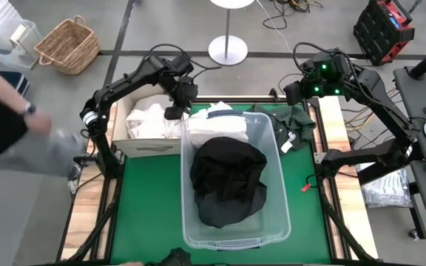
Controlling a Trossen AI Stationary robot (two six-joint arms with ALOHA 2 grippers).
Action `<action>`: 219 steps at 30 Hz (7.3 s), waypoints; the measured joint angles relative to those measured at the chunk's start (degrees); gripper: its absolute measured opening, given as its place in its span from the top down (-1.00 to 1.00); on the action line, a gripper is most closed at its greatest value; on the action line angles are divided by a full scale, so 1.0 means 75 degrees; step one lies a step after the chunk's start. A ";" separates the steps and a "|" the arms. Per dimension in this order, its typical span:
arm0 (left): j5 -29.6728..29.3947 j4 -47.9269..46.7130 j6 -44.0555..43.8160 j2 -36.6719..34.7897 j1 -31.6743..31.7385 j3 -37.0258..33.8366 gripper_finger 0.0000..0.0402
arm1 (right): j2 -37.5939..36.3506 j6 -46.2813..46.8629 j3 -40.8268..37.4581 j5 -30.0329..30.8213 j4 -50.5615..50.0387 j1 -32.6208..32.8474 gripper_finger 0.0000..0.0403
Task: Sort clothes
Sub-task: Put the white dress into the white laundry organizer
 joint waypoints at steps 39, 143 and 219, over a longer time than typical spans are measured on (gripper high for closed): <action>0.0029 0.1192 0.1575 -0.0015 -0.0102 -0.1209 0.02 | 0.0603 -0.0082 0.0000 0.0007 0.0003 0.0000 0.81; 0.1714 0.2894 0.0033 -0.0271 -0.0204 -0.3051 0.12 | 0.0603 0.0102 0.0000 0.0007 0.0003 0.0516 0.81; 0.2673 0.4013 -0.0010 0.0254 -0.0096 -0.3630 -0.15 | 0.0892 0.0338 -0.0020 0.0033 0.0006 0.0563 0.81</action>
